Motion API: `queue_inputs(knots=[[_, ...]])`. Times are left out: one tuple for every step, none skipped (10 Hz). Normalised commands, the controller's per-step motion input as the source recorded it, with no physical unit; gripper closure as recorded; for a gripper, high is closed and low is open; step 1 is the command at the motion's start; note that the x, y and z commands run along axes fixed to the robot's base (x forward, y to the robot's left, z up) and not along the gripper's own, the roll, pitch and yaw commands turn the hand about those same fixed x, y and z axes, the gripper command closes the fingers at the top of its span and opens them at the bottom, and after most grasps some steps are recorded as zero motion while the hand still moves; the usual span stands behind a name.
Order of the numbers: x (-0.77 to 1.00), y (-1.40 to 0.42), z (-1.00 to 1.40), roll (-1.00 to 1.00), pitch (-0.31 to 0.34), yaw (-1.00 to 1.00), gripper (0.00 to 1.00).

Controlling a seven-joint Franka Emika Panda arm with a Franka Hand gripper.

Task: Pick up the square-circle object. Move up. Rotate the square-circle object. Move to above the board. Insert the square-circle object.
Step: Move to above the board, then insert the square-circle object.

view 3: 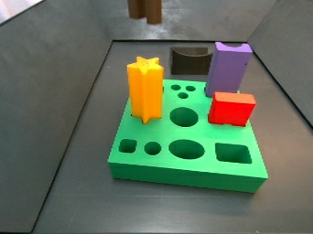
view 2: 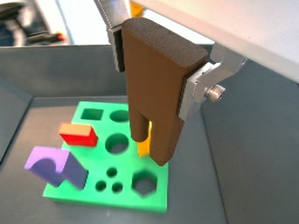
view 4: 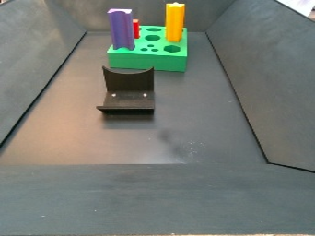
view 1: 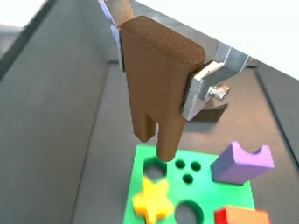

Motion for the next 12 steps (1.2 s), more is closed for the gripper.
queue_inputs(knots=[[0.14, -0.78, -0.04, 0.07, 0.112, 1.00, 1.00], [0.11, -0.34, -0.01, 0.08, 0.126, 1.00, 1.00], [0.09, -0.20, 0.01, 0.09, 0.134, 1.00, 1.00], [0.06, -0.09, 0.02, 0.09, 0.150, 1.00, 1.00], [0.05, -0.08, 0.02, 0.11, 0.162, 1.00, 1.00], [0.07, -0.06, 0.02, 0.13, 0.197, 1.00, 1.00], [0.08, -0.05, 0.02, 0.15, 0.219, 1.00, 1.00], [0.09, -0.05, 0.01, 0.17, 0.233, 0.83, 1.00], [0.09, -0.04, 0.02, 0.17, 0.190, 0.52, 1.00], [0.08, -0.04, 0.02, 0.16, 0.149, 0.32, 1.00], [0.00, -0.62, -0.28, 0.06, -0.099, 0.19, 1.00], [0.00, -0.56, -0.30, 0.01, -0.090, 0.10, 1.00]])
